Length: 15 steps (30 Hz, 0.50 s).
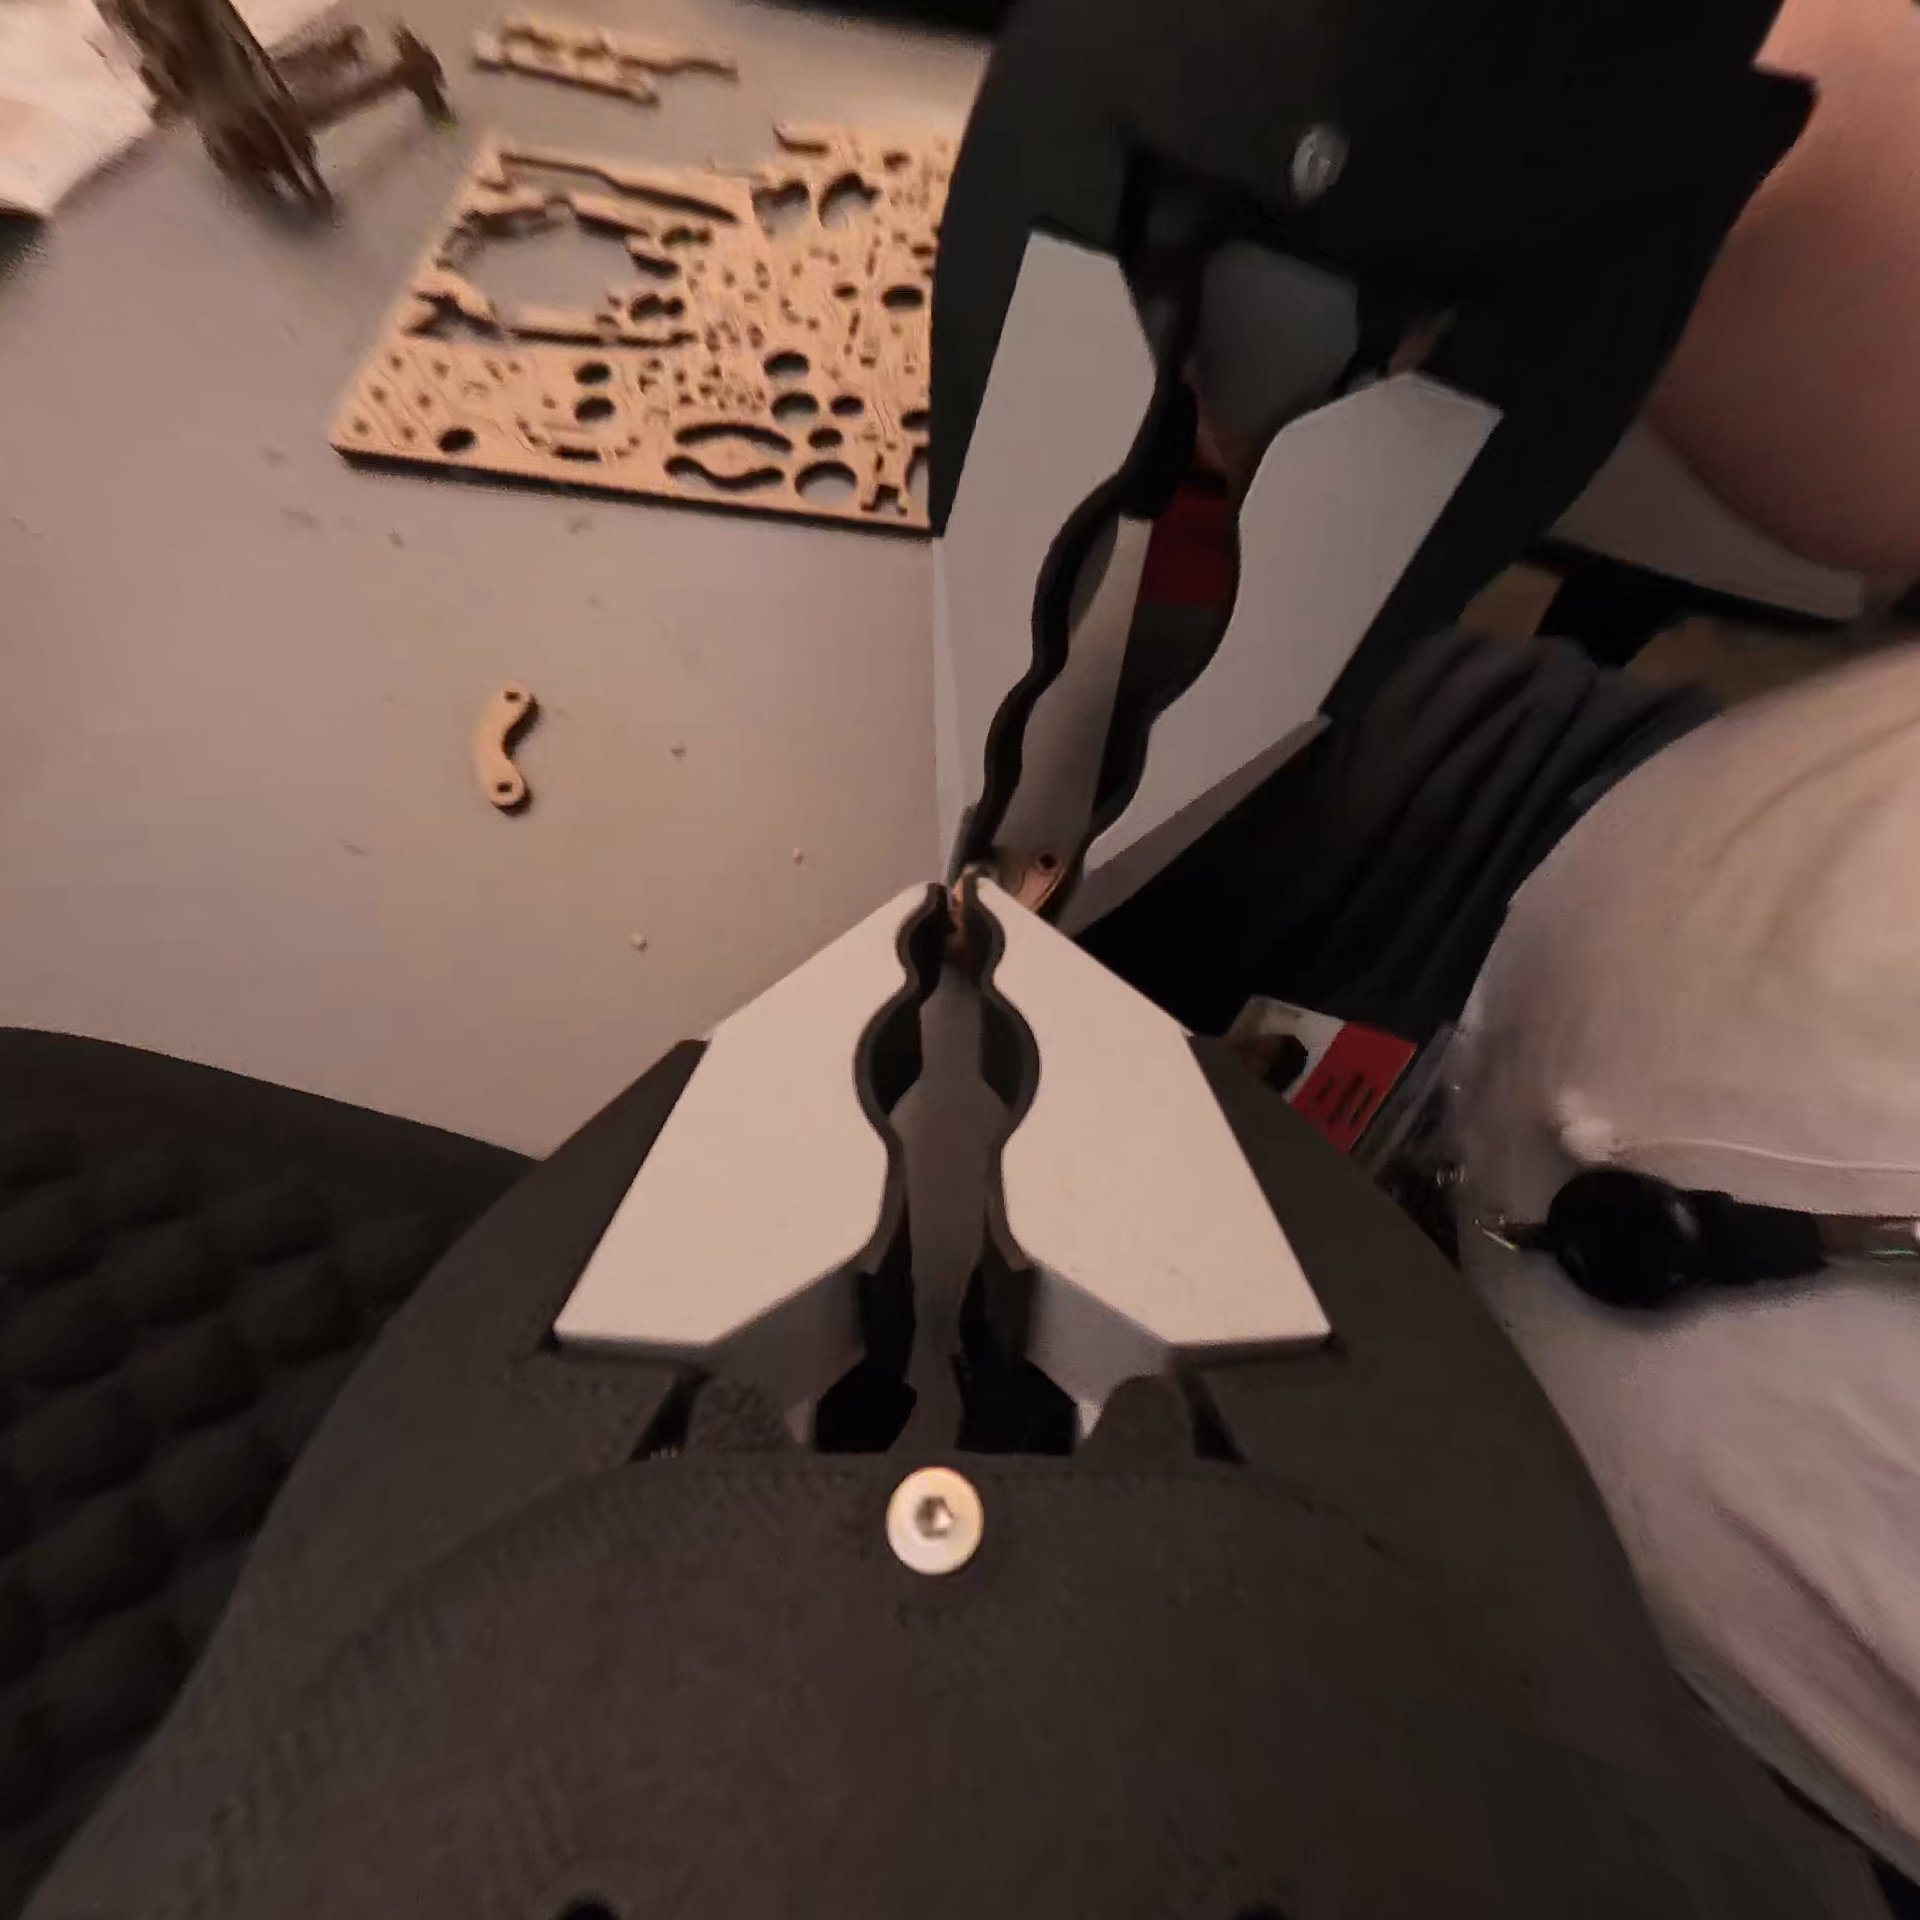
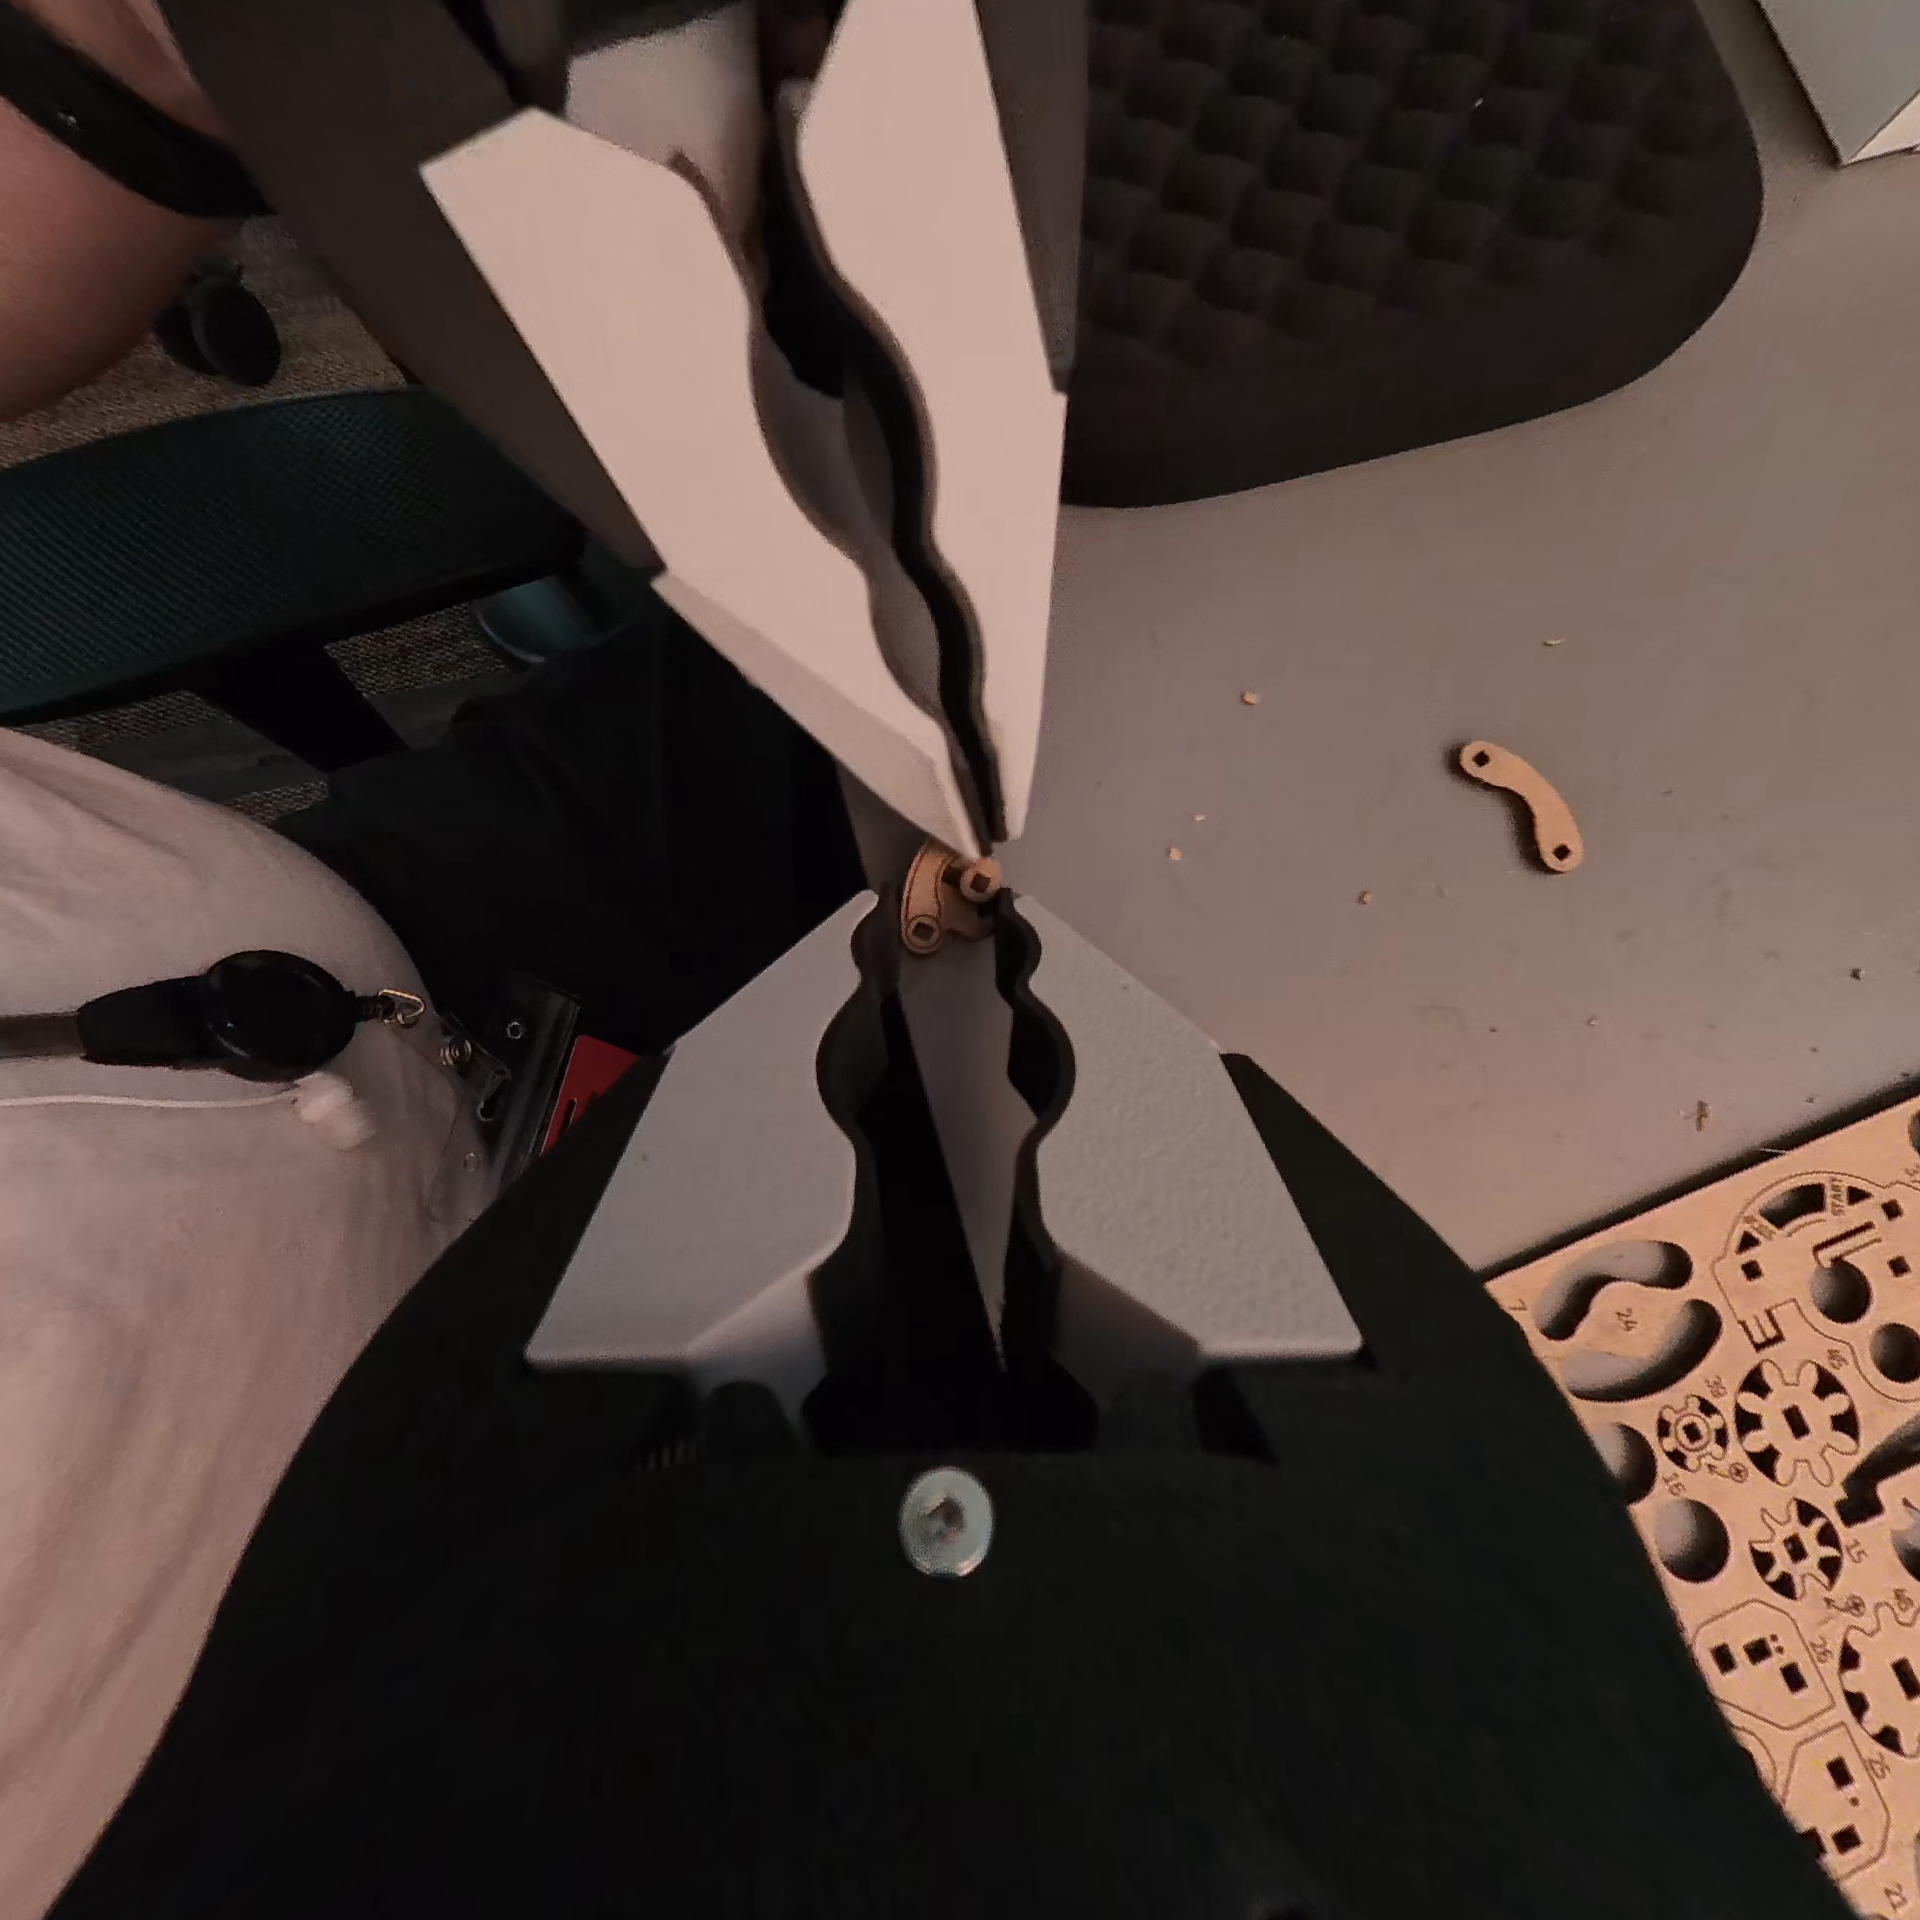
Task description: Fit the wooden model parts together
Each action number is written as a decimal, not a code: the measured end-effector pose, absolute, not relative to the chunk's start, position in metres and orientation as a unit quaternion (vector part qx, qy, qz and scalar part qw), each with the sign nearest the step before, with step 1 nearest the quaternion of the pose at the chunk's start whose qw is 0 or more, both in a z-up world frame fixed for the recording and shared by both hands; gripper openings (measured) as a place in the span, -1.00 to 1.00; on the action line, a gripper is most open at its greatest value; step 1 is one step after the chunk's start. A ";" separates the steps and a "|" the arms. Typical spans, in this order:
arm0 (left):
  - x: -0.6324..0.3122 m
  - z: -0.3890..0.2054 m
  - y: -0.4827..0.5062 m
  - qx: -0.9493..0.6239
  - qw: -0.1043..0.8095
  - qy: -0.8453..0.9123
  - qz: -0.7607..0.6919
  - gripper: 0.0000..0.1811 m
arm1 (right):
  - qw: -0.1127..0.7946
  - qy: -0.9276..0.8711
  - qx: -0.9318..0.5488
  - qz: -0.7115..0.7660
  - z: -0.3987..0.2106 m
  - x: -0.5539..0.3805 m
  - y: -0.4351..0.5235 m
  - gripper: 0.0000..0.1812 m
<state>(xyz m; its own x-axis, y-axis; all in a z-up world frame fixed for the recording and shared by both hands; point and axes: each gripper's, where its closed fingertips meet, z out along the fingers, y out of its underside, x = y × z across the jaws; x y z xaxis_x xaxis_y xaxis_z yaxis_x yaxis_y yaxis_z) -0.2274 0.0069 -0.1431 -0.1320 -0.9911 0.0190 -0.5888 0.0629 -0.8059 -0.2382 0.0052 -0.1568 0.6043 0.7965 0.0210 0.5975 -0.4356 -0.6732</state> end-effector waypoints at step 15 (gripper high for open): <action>-0.228 -0.139 0.009 -0.590 0.316 0.654 -0.352 -1.00 | 0.326 -0.416 -0.836 0.149 -0.157 -0.237 0.006 -0.82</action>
<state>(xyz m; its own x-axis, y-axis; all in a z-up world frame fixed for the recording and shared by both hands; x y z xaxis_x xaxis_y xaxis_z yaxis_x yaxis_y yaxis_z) -0.2276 0.0093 -0.1391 -0.1024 -0.9947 0.0018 -0.5494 0.0551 -0.8338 -0.2369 0.0063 -0.1570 0.6096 0.7924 0.0220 0.5974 -0.4411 -0.6697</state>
